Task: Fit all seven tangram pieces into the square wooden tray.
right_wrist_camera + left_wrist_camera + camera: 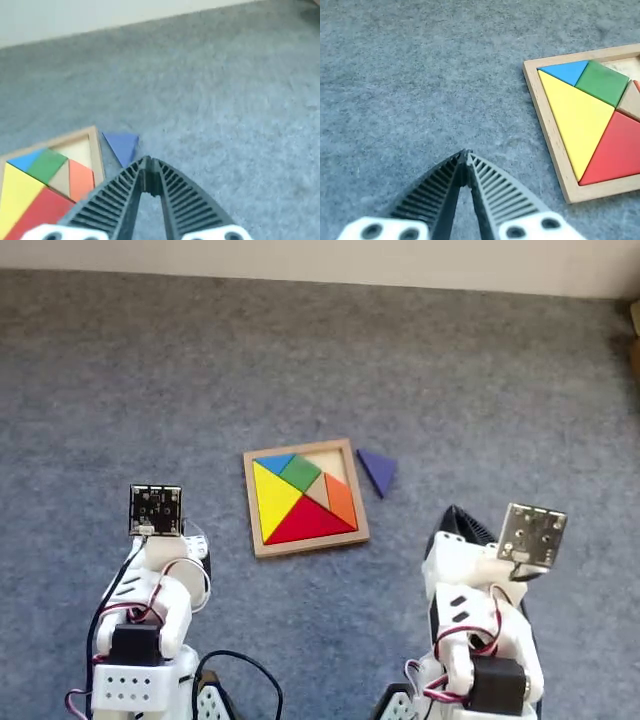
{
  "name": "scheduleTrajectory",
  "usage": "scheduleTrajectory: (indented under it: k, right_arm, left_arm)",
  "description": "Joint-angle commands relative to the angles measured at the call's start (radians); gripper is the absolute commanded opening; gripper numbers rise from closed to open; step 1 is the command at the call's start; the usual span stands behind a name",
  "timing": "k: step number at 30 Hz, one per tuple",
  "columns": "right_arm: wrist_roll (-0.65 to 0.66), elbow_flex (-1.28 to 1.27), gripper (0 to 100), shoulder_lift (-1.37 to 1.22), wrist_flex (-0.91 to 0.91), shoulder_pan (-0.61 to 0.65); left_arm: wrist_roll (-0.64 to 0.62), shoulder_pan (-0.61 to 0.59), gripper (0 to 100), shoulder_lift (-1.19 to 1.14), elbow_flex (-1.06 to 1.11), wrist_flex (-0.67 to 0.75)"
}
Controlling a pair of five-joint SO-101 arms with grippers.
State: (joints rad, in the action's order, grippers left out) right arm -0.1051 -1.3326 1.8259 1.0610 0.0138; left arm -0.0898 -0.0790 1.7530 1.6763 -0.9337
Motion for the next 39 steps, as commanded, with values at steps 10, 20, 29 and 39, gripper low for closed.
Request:
scheduleTrajectory:
  k: [10,20,29,39]
  right_arm:
    - [-0.018,0.131,0.4,-0.173,-0.024,0.038]
    - [-0.014,0.338,0.4,-0.766,-0.025,0.039]
    - [0.011,0.561,0.6,-1.293,-0.028,0.054]
    - [0.377,0.909,0.8,-1.659,-0.024,0.059]
  left_arm:
    - [0.011,0.015,1,0.027,0.022,-0.005]
    - [0.011,0.015,1,0.028,0.022,-0.005]
    - [0.011,0.013,1,0.028,0.022,-0.005]
    - [0.011,0.013,1,0.030,0.022,-0.005]
